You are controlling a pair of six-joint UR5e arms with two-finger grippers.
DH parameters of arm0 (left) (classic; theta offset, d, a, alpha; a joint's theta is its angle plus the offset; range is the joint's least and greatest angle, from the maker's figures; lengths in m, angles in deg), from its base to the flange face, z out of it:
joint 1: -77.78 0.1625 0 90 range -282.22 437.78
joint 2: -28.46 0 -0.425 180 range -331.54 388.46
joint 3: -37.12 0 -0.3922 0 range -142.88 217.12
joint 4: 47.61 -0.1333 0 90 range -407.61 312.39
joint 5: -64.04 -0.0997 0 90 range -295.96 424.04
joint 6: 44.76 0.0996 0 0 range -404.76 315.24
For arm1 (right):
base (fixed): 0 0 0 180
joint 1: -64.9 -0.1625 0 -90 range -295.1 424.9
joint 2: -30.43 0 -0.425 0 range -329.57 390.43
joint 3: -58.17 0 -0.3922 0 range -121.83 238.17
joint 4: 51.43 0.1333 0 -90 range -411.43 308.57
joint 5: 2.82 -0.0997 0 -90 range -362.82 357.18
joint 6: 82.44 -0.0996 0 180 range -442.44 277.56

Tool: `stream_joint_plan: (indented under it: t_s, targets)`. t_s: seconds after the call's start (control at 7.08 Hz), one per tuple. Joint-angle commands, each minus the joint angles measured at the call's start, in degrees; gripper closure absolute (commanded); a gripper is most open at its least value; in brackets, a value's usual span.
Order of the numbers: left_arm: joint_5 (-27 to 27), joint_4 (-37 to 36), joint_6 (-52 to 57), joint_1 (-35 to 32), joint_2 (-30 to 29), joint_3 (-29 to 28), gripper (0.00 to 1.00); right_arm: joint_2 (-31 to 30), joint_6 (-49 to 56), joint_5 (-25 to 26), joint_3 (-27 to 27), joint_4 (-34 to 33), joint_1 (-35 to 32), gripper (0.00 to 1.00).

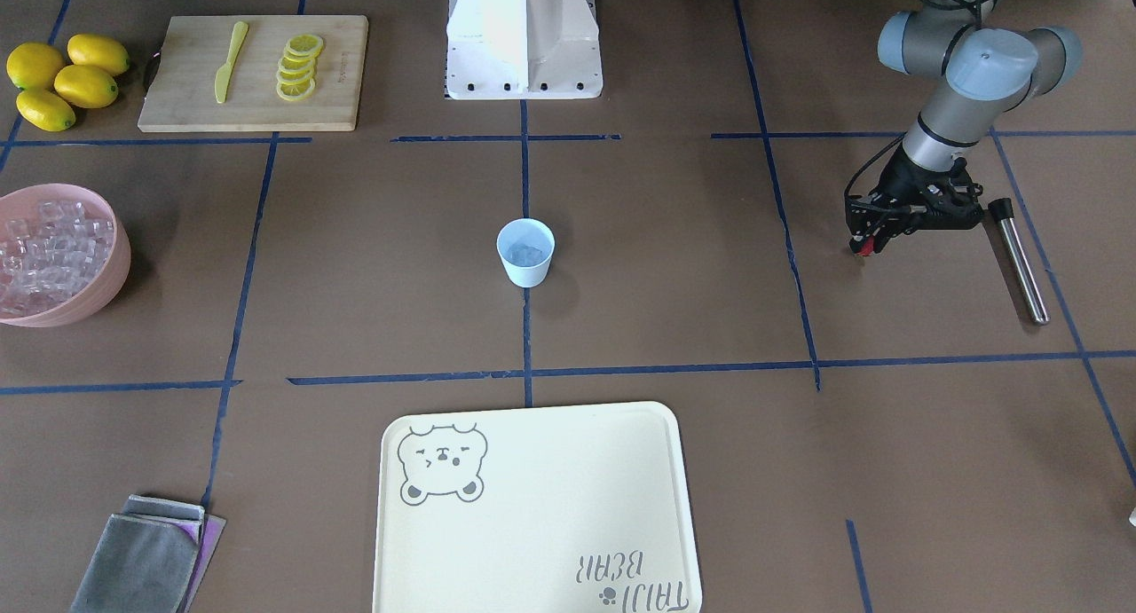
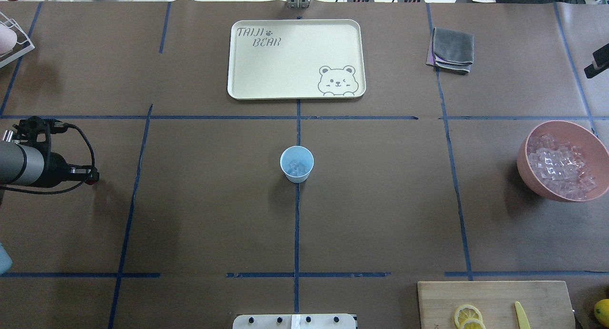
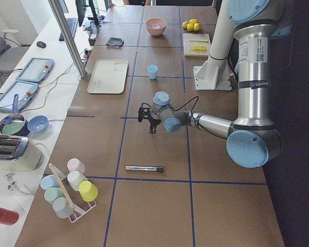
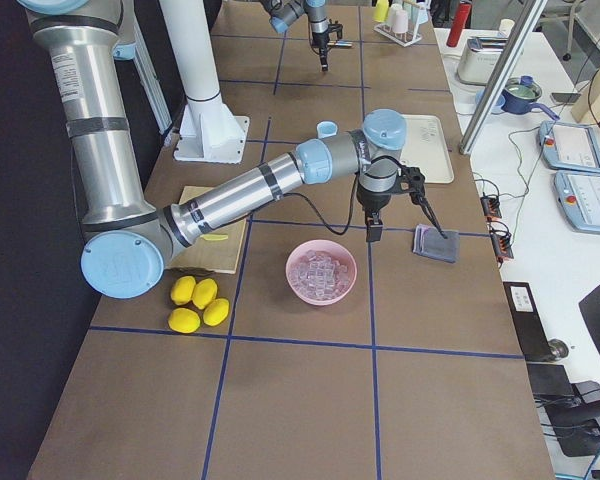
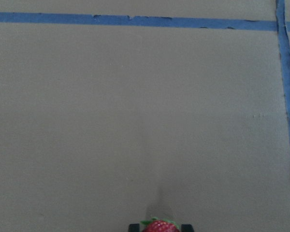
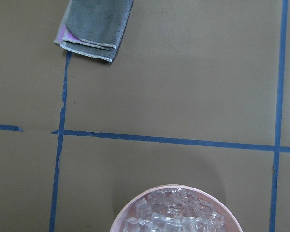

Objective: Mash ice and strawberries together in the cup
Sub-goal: 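Lower the left gripper onto the red strawberry and grasp it, then carry the strawberry with the left gripper over the light-blue cup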

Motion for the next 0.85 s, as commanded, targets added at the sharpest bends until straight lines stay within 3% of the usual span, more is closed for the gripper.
stream_joint_plan:
  t_s: [0.0,0.14,0.42,0.56,0.71]
  targets:
    - [5.92,-11.93,0.14,-2.00,-0.51,9.63,1.00,-0.47,3.28,-0.17,-1.22,0.00,-2.04,0.01]
    - [6.37,-21.15,0.22,-2.28,-4.52,14.30,1.00,-1.78,8.44,-1.22,-2.62,0.00,-3.53,0.01]
    - [6.38,-45.82,-0.47,-2.19,-25.63,16.10,1.00,-5.38,15.67,-1.41,-3.25,0.09,-5.74,0.01]
    - [6.46,-50.55,-3.96,-1.84,-33.57,14.19,1.00,-8.10,16.74,-1.41,-3.51,2.44,-6.53,0.01]
    - [6.38,-50.16,-8.87,-1.14,-38.44,10.43,1.00,-13.00,16.58,-1.49,-6.56,13.42,-7.40,0.01]
